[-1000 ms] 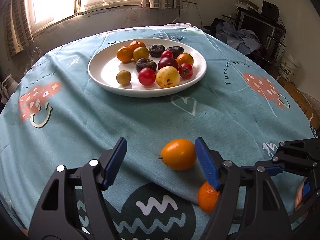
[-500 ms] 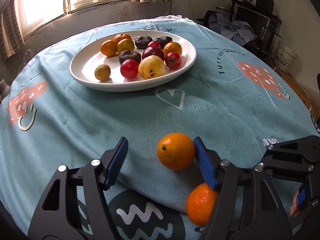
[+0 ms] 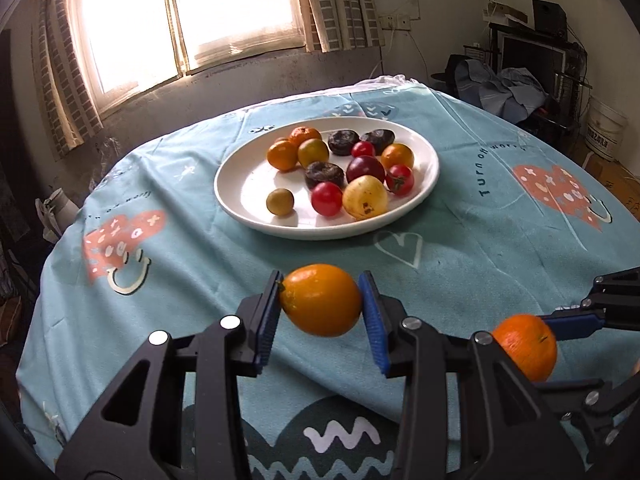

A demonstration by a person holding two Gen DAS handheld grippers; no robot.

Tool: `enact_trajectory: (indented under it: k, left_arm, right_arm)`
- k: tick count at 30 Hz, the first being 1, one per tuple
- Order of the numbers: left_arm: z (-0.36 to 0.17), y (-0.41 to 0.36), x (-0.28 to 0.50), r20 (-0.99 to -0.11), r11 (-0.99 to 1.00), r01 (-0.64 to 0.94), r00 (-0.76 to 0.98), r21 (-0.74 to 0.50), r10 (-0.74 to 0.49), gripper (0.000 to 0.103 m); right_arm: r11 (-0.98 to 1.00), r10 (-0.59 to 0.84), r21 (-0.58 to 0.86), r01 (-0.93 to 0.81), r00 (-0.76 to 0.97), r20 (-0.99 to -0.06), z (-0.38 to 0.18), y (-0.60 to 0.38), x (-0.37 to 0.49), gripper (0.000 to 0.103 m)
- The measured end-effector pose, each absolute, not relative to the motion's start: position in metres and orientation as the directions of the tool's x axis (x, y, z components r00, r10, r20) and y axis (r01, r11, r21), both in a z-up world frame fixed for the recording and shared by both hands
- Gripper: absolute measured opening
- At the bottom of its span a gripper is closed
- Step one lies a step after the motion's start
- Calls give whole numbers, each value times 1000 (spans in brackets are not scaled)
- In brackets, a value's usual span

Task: Organize fruits
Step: 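Grasp a tangerine with the left tool while the right tool grasps the other tangerine, then lower both tangerines onto the white plate and open both tools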

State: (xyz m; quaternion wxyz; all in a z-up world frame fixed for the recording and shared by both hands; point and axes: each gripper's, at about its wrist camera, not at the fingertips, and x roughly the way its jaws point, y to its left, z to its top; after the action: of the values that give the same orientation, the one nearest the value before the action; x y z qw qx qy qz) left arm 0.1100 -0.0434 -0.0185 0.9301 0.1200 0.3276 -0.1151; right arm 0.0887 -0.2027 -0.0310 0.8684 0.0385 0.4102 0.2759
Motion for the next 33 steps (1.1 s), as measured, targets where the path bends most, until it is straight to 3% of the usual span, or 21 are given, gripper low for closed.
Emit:
enact_trajectory:
  k: [15, 33]
  left_arm:
    - [21, -29, 158, -572, 974, 193, 815, 121, -90, 39]
    - [7, -33, 229, -590, 979, 172, 804, 111, -74, 39]
  right_arm:
    - [922, 385, 216, -322, 696, -606, 26, -231, 156, 43]
    - [933, 356, 179, -313, 717, -600, 20, -188, 246, 43]
